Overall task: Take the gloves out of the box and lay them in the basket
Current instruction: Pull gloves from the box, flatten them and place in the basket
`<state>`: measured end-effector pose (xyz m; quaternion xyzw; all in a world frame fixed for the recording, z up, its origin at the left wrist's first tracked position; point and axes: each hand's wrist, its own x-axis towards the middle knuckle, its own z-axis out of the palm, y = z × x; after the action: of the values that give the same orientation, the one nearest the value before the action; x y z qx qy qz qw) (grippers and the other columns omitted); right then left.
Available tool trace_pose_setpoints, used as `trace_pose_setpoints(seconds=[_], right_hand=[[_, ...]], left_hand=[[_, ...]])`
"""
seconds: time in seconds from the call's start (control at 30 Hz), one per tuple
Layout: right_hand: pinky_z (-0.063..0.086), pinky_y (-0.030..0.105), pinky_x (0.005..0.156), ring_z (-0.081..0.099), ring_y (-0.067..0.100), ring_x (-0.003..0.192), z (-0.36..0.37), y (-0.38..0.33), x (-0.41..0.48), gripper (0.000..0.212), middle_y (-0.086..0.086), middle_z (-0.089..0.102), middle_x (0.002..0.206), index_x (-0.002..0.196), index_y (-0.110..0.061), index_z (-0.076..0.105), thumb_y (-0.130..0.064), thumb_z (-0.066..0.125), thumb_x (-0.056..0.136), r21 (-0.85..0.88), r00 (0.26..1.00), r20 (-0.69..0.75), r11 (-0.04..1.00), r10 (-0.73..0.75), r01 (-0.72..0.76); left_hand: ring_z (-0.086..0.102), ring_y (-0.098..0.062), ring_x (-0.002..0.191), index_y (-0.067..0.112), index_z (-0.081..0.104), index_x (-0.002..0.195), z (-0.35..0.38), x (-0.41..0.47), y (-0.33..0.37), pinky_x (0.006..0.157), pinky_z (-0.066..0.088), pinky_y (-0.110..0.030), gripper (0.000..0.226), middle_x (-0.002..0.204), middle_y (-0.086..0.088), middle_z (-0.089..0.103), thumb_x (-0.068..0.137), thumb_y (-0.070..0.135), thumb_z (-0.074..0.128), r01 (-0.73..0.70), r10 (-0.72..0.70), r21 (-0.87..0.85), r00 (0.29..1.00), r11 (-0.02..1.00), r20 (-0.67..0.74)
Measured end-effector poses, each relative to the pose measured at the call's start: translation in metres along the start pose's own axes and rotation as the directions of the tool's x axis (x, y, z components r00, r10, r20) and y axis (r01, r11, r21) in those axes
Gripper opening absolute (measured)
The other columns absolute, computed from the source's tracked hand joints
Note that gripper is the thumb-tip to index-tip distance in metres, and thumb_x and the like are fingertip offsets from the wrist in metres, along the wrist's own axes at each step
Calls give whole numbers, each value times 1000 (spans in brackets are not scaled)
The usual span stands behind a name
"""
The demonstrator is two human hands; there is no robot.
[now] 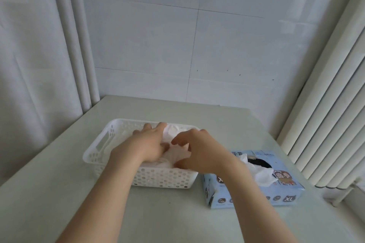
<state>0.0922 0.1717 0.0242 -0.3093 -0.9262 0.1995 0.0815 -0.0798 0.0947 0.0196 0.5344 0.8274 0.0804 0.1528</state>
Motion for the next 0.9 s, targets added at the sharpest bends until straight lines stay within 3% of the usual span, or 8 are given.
trace_pose_setpoints(seconds=[0.1, 0.17, 0.23, 0.37, 0.53, 0.63, 0.73, 0.9], right_hand=[[45, 14, 77, 60, -1, 89, -14, 13, -14, 31, -23, 71, 116, 123, -37, 74, -45, 76, 93, 127, 973, -229, 991, -20, 50], [47, 9, 68, 66, 3, 77, -23, 26, -21, 15, -20, 75, 101, 112, -31, 77, -30, 68, 101, 224, 917, -397, 973, 47, 47], [49, 13, 60, 68, 8, 68, -30, 43, -30, 16, -13, 77, 85, 105, -25, 77, -21, 62, 104, 318, 852, -503, 948, 144, 27], [48, 22, 55, 66, 18, 64, -39, 75, -56, 22, 1, 77, 75, 103, -21, 71, -12, 52, 107, 495, 848, -467, 869, 250, 17], [49, 22, 60, 66, 14, 68, -33, 98, -89, 39, -1, 74, 73, 83, -14, 71, 16, 48, 81, 417, 875, -440, 909, 202, 0], [42, 16, 56, 60, 9, 62, -23, 106, -99, 29, -5, 71, 72, 75, -20, 70, 7, 58, 78, 338, 858, -476, 941, 192, -23], [42, 11, 62, 63, 5, 69, -20, 110, -109, 13, -12, 71, 77, 80, -25, 69, -18, 61, 73, 319, 888, -436, 948, 144, 3], [46, 18, 75, 64, 10, 93, -16, 123, -116, 35, -14, 66, 97, 102, -35, 62, -29, 71, 69, 189, 913, -403, 982, 65, 13]], left_hand=[[38, -34, 121, 14, 34, 142, 1, -4, 21, 93, 44, -41, 39, 132, -14, 33, 105, 21, 48, -66, 98, 118, 952, 991, -290], [39, -30, 116, 11, 43, 136, 6, -4, 36, 92, 43, -37, 33, 127, -10, 37, 104, 14, 49, -240, 257, 98, 841, 966, -477], [42, -20, 117, 13, 50, 133, 12, -9, 56, 96, 40, -29, 29, 128, -3, 43, 105, 11, 48, -435, 366, 1, 756, 900, -543], [56, -9, 100, 19, 61, 123, 34, -21, 96, 92, 49, -28, 28, 120, 8, 49, 104, 3, 50, -592, 475, -74, 709, 802, -521], [62, -19, 102, 18, 66, 121, 67, -32, 127, 90, 52, -35, 24, 116, 2, 59, 105, 20, 48, -636, 567, -84, 734, 767, -374], [58, -17, 109, 20, 58, 127, 84, -36, 133, 92, 51, -35, 38, 119, 4, 57, 97, 44, 54, -611, 579, -62, 773, 789, -259], [55, -16, 116, 21, 50, 136, 94, -32, 132, 96, 50, -35, 54, 125, 4, 55, 92, 51, 62, -614, 594, -23, 773, 789, -223], [55, -22, 116, 19, 49, 133, 98, -23, 130, 93, 47, -34, 45, 126, 2, 55, 97, 38, 69, -619, 579, -81, 767, 781, -277]])
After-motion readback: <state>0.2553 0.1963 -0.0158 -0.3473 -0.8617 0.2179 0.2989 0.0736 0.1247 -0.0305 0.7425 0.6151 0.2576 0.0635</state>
